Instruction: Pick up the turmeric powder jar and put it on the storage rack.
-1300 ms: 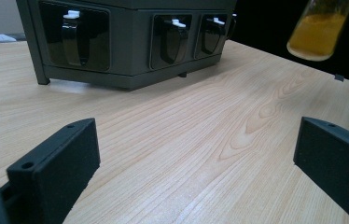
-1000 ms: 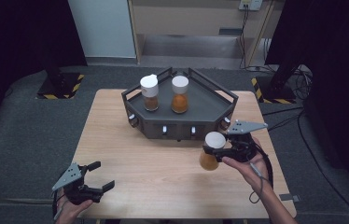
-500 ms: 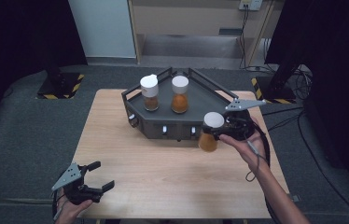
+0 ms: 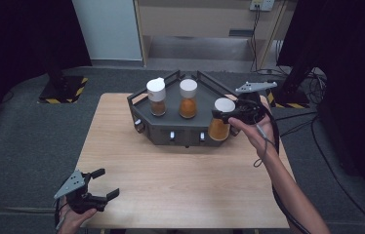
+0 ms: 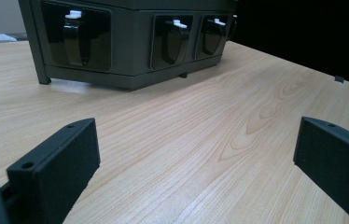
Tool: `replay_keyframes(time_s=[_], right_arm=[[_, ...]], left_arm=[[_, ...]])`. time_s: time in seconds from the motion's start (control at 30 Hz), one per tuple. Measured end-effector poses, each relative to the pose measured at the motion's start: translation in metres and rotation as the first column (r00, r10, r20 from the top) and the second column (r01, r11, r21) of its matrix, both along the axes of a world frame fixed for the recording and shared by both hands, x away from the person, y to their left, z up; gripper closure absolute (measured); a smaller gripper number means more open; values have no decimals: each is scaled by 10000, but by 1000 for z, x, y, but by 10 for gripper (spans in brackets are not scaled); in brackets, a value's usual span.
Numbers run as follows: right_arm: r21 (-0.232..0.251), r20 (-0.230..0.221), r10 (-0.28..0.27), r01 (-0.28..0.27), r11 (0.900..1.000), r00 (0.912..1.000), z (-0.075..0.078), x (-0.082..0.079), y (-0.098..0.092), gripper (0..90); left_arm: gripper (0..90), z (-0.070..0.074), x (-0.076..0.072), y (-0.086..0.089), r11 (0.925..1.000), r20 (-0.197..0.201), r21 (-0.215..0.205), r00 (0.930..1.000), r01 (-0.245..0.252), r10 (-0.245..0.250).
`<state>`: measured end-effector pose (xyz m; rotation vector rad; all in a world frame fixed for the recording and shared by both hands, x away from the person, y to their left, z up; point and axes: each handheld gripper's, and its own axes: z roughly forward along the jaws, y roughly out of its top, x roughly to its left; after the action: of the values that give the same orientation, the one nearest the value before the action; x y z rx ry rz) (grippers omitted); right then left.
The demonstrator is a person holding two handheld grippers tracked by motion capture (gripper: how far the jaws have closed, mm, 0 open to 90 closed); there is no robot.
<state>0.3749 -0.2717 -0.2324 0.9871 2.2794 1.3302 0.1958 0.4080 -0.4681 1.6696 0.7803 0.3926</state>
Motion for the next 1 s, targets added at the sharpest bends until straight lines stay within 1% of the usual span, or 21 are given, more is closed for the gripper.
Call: replay_keyframes(time_s=[0.07,0.23,0.6,0.8,0.9,1.0], right_arm=[[-93,52,-163,163,9998,9999,1,5,2,329],[-111,-20,-483,483,9988,9988,3,20,6,330],[-224,60,-939,941,9953,9956,9,48,19,329],[-233,113,-1228,1231,9921,9924,7,61,26,329],[-328,130,-1376,1380,9899,9904,6,67,30,329],[-321,109,-1525,1528,9877,9882,2,73,33,329]], left_arm=[[0,0,0,0,10000,-17,-2,10000,-10,10],[0,0,0,0,10000,-20,0,10000,-5,5],[0,-1,0,1,10000,-44,-52,10000,-18,17],[0,-1,0,1,10000,-44,-82,10000,-27,27],[0,-1,0,2,10000,-35,-81,10000,-29,29],[0,-1,0,2,9999,-45,-96,10000,-47,47]])
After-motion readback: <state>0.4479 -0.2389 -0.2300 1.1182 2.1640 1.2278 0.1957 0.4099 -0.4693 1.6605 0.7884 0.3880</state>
